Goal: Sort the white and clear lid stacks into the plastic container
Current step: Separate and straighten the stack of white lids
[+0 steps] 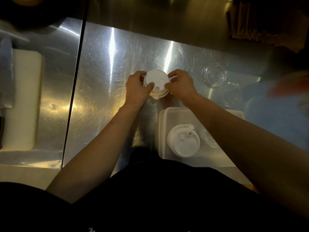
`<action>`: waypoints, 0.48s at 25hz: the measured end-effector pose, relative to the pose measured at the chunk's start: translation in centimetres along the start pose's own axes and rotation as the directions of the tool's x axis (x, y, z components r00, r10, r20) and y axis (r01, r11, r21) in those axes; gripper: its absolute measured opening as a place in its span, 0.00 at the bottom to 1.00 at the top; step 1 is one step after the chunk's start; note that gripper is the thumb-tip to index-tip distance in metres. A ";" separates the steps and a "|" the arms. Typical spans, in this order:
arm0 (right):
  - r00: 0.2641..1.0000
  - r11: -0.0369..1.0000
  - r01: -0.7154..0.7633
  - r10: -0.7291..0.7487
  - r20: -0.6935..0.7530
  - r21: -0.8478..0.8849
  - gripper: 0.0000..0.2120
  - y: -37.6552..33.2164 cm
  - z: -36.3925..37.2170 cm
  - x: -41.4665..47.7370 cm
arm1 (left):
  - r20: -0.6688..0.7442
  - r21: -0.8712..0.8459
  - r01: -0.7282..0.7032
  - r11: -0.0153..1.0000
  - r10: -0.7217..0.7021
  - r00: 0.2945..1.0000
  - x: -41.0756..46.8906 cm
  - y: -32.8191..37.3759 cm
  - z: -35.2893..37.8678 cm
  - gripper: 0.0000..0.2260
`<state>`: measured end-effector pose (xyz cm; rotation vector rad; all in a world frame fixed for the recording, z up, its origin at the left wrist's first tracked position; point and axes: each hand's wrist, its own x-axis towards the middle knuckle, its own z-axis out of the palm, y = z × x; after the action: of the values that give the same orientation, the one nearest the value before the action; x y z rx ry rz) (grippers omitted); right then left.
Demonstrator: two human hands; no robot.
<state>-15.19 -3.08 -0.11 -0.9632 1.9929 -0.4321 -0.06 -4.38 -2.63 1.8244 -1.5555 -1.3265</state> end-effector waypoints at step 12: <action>0.998 0.995 -0.068 0.068 0.008 0.078 0.16 0.1 0.5 0.3 | -0.026 0.010 -0.035 0.999 0.035 0.999 -1.2 0.0 0.4 0.21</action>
<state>-14.91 -3.17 -0.64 -0.8446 1.9833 -0.4654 -0.28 -3.18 -2.31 1.8050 -1.5759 -1.2761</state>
